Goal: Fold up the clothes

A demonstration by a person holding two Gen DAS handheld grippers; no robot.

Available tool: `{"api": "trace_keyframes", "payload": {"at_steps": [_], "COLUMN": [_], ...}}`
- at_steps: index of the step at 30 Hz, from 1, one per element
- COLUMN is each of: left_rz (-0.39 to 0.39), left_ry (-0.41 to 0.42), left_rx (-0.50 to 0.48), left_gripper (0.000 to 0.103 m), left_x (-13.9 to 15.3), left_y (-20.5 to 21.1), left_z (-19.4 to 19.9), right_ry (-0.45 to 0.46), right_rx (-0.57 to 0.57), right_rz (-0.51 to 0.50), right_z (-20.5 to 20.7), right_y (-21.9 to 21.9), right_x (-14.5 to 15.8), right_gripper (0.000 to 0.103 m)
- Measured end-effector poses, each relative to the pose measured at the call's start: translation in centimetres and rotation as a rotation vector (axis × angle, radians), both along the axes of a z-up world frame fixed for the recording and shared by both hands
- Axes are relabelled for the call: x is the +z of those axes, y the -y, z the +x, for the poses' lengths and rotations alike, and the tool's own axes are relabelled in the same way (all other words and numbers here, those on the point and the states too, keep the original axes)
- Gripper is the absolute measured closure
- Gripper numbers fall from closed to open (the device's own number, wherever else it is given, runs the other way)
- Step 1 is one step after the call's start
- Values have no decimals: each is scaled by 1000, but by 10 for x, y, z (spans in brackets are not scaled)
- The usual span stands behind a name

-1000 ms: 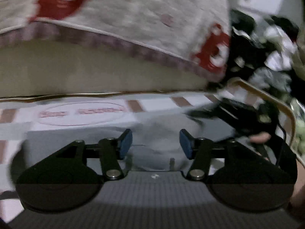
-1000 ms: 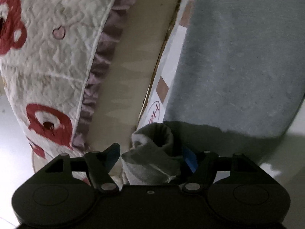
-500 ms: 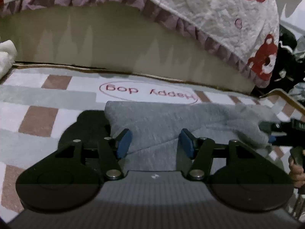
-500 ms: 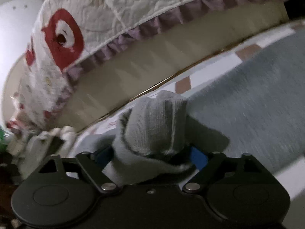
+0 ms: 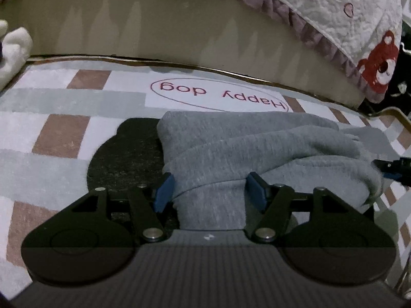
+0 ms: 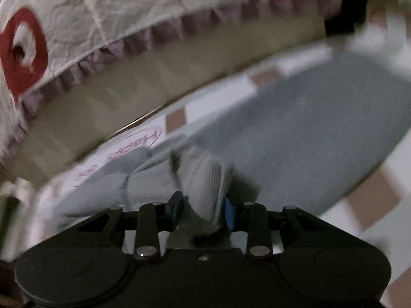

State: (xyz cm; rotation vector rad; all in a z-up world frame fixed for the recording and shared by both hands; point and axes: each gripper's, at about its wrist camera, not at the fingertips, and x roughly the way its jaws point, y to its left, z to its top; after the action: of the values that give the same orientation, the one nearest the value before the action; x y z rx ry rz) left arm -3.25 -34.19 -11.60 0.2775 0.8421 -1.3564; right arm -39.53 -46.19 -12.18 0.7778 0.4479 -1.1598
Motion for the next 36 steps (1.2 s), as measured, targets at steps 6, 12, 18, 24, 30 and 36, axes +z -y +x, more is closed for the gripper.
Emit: {"api": "trace_keyframes", "payload": {"at_steps": [6, 12, 18, 24, 30, 36], "left_rz": [-160, -214, -43, -57, -33, -23], "left_ry": [5, -238, -279, -430, -188, 210], "left_rx": [-114, -107, -123, -93, -164, -187], "left_gripper": [48, 48, 55, 57, 56, 45], "left_x": [36, 33, -1, -14, 1, 35], "left_y": [-15, -11, 5, 6, 6, -12], "left_z": [-13, -13, -11, 10, -19, -56], "right_ry": [-63, -68, -227, -198, -140, 104], "right_rx": [110, 317, 363, 393, 386, 338], "right_rz": [-215, -276, -220, -280, -237, -22], "right_z": [15, 69, 76, 64, 54, -34], "right_y": [-25, -33, -21, -28, -33, -36], "right_x": [47, 55, -20, -28, -24, -9], "right_gripper": [61, 44, 43, 42, 42, 40]}}
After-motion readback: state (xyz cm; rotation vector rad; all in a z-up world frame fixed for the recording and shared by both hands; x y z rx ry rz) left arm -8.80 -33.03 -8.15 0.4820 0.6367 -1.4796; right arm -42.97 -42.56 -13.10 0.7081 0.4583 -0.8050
